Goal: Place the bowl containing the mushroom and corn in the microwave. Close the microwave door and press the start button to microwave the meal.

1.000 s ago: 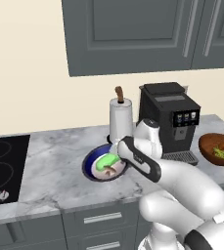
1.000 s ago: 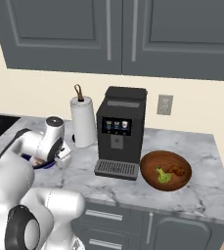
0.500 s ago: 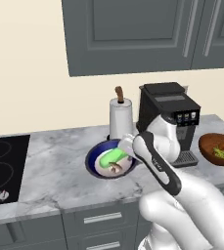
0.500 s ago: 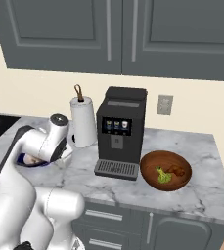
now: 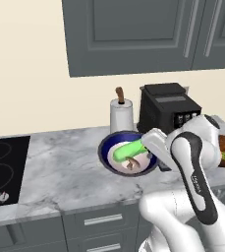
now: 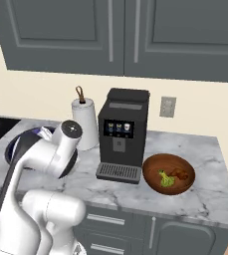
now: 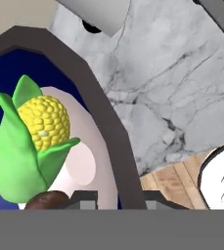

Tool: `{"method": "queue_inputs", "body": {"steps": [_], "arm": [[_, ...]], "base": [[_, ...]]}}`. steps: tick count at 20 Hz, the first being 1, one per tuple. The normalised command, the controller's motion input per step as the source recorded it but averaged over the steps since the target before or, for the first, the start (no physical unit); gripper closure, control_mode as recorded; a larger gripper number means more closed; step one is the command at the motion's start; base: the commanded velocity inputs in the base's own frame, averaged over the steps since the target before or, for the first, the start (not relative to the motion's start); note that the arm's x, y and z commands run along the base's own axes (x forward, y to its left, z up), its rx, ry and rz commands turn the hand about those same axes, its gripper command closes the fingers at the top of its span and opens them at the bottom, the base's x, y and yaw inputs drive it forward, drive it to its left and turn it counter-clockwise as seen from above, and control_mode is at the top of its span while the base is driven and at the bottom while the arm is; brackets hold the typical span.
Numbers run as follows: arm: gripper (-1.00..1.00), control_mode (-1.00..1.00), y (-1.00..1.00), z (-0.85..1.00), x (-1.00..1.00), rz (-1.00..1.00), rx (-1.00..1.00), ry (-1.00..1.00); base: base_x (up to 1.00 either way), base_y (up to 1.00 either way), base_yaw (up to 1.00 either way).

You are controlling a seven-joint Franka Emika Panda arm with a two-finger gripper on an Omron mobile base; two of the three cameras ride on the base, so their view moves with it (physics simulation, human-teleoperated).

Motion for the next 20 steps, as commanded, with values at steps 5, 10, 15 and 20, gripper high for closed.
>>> {"method": "queue_inputs", "body": {"steps": [5, 10, 15, 20], "arm": [[1.0, -1.0, -0.57, 0.75, -0.38, 0.0, 0.14, 0.0], [1.0, -1.0, -0.51, 0.61, -0.45, 0.0, 0.12, 0.0], [1.0, -1.0, -0.36, 0.35, -0.55, 0.0, 0.08, -0.01], [1.0, -1.0, -0.3, 0.34, -0.58, 0.0, 0.06, -0.04]], "base": [[0.0, 0.0, 0.0], [0.0, 0.0, 0.0], [0.0, 0.0, 0.0], [0.0, 0.0, 0.0]]}}
